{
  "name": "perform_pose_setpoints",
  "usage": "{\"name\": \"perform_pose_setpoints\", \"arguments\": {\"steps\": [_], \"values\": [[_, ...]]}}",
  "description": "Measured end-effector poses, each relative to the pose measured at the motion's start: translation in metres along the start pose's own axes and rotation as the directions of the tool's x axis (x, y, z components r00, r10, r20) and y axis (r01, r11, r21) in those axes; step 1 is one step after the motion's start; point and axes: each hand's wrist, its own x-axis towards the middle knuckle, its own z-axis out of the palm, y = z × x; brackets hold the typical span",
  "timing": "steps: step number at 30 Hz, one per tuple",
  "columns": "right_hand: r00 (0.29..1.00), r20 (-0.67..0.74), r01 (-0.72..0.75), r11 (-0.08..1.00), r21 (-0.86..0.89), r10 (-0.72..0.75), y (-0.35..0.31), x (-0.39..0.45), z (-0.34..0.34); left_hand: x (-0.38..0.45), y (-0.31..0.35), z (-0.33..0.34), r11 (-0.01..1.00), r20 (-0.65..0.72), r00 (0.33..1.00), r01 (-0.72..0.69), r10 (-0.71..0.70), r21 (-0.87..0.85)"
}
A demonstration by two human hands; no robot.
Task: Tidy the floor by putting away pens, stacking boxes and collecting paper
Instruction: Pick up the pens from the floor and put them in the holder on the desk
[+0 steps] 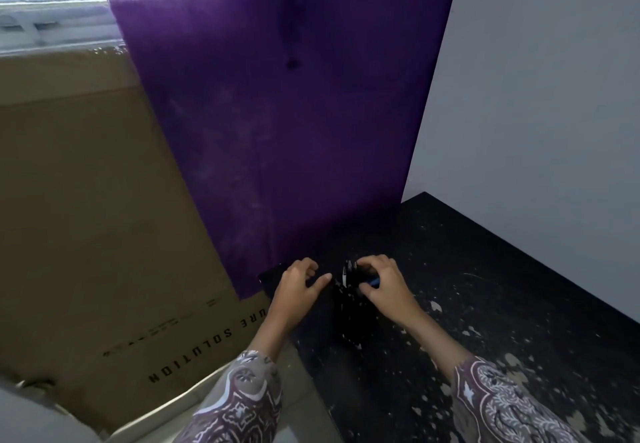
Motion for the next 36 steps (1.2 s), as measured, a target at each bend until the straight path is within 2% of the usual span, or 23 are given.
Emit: {"name": "perform_pose_setpoints", "arguments": {"steps": [8, 17, 25, 33, 36], "values": [[0.989, -0.098, 0.118, 0.991, 0.060, -0.112, -0.044, -0.030, 0.011, -0.046, -0.002, -0.035, 0.999, -0.068, 0.997, 0.043, -0.043, 0.001], [0.980, 0.007, 0.197, 0.976, 0.096, -0.199, -0.125, -0.114, 0.065, -0.166, -0.024, -0.116, 0.995, -0.121, 0.989, 0.090, -0.083, 0.051], [0.960, 0.089, 0.254, 0.958, 0.131, -0.267, -0.201, -0.205, 0.133, -0.317, -0.070, -0.201, 0.970, -0.171, 0.964, 0.221, -0.203, 0.098], [0.905, 0.275, 0.294, 0.945, 0.145, -0.324, -0.267, -0.312, 0.212, -0.498, -0.122, -0.271, 0.902, -0.214, 0.893, 0.422, -0.395, 0.094], [0.868, 0.355, 0.315, 0.937, 0.148, -0.348, -0.287, -0.349, 0.245, -0.559, -0.143, -0.288, 0.855, -0.254, 0.839, 0.513, -0.481, 0.077]]}}
